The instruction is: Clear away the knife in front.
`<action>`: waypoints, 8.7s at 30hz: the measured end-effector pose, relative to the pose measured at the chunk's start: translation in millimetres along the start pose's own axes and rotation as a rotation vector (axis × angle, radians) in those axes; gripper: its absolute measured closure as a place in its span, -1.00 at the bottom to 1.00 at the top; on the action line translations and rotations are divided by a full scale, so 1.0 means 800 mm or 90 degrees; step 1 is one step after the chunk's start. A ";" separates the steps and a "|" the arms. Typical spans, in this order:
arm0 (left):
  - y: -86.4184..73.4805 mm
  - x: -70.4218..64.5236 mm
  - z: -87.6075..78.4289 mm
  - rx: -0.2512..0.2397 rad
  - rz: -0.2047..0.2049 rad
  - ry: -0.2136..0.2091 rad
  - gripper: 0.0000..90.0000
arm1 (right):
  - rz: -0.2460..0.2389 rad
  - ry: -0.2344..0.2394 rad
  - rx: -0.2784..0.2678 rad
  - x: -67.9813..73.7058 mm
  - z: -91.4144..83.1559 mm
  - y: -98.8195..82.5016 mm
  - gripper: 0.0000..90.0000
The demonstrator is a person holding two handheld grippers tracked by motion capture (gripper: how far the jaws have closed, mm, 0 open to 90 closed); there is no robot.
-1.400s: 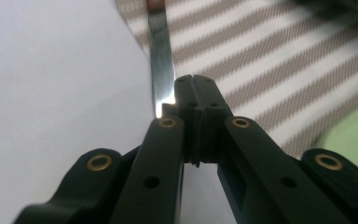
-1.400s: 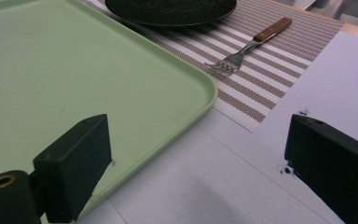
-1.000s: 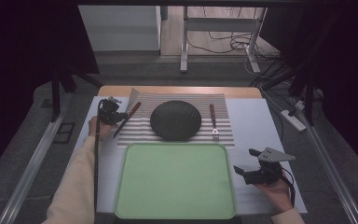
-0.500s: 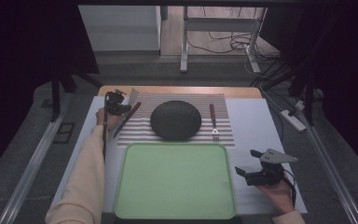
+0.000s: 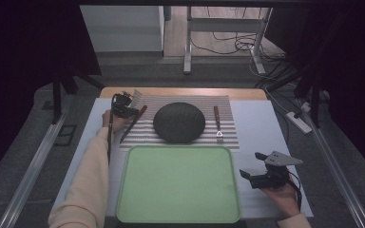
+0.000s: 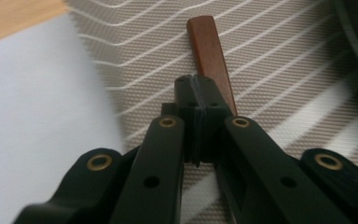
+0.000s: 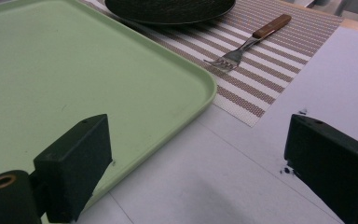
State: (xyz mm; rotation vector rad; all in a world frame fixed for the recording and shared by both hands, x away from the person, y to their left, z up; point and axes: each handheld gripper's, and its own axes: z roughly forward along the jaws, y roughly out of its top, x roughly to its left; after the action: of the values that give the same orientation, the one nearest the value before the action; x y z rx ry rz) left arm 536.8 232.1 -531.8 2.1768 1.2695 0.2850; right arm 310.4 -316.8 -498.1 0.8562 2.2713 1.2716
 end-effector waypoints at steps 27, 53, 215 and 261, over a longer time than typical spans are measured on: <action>0.013 -0.041 -0.041 0.090 0.075 0.008 -0.36 | 0.001 0.005 -0.002 0.001 0.000 0.001 -0.84; 0.020 -0.042 -0.012 0.191 0.084 -0.005 0.61 | 0.002 0.005 0.008 0.000 0.001 0.000 -0.84; -0.056 -0.335 -0.035 0.141 0.402 -0.203 0.97 | 0.011 -0.002 0.025 0.000 0.004 -0.001 -0.83; -0.142 -0.174 -0.110 0.055 0.149 -0.057 0.97 | 0.019 0.012 0.016 -0.004 0.011 0.003 -0.83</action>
State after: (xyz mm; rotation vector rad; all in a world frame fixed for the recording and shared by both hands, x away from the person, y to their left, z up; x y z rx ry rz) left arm 342.1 189.4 -513.1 2.3880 0.9963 0.2268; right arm 319.1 -312.6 -500.6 0.8931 2.3018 1.2726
